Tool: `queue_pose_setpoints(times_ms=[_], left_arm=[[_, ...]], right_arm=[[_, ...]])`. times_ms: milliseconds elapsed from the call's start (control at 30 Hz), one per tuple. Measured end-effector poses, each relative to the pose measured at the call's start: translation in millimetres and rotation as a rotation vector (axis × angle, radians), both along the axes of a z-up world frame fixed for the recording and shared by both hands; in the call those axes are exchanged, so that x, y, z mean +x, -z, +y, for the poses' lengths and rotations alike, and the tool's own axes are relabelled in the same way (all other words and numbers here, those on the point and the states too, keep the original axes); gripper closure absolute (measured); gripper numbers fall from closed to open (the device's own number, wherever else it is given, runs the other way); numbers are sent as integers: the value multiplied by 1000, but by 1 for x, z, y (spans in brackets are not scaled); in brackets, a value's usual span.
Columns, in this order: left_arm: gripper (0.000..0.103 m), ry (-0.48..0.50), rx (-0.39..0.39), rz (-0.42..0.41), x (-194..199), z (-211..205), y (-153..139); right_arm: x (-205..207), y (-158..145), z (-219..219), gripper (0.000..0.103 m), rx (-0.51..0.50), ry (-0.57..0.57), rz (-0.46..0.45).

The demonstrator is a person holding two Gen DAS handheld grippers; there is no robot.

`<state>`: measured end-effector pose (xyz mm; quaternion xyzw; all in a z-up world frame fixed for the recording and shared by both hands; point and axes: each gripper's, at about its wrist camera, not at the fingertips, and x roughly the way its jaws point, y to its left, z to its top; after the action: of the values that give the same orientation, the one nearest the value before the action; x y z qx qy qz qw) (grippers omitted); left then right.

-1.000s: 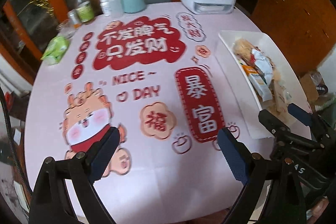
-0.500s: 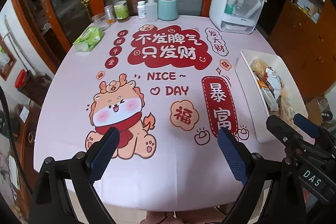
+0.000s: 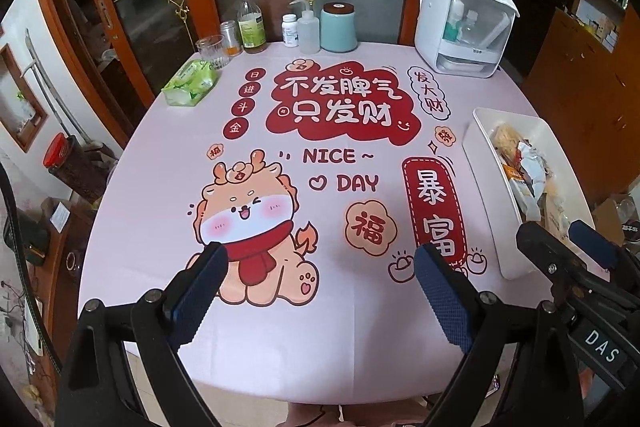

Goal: Organize snacks

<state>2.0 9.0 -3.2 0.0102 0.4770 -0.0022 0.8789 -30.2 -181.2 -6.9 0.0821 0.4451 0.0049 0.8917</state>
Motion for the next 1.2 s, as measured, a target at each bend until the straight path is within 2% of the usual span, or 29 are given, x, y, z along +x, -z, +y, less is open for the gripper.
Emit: queue_pose_setpoints(times_ms=[467,1200], left_arm=[[10,13,11,-25,3,-1,-4],[10,14,11,-1,5,2,2]], right_arm=[[2,-7,0,20,-10,14,-16],[3,-6,2,20,-8,12,-11]])
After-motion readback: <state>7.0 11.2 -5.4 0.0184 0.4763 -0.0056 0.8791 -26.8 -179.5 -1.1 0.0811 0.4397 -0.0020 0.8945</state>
